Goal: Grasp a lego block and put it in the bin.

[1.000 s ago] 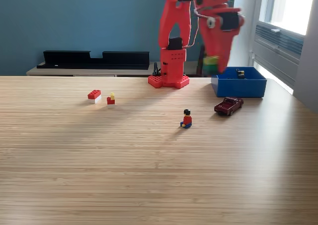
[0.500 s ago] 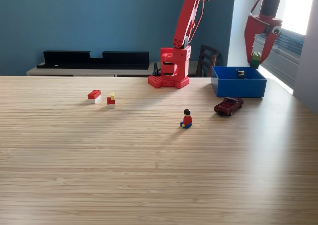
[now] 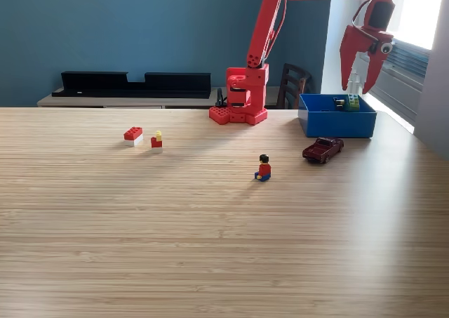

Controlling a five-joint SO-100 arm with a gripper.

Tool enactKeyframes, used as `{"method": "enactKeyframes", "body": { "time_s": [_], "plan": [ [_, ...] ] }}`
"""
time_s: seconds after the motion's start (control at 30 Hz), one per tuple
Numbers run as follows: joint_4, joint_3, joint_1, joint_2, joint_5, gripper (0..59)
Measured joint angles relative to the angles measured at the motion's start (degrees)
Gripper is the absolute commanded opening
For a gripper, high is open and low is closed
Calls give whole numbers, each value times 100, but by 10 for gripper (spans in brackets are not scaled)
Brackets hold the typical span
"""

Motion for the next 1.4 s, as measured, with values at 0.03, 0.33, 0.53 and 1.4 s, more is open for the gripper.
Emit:
{"method": "enactKeyframes", "body": {
  "time_s": [0.03, 0.33, 0.53, 1.4],
  "plan": [
    [0, 0, 0, 0, 0, 293],
    [0, -237, 360, 0, 53, 1],
    [0, -668, 1881, 0, 554, 0],
    [0, -712, 7488, 0, 694, 0]
  ]
}}
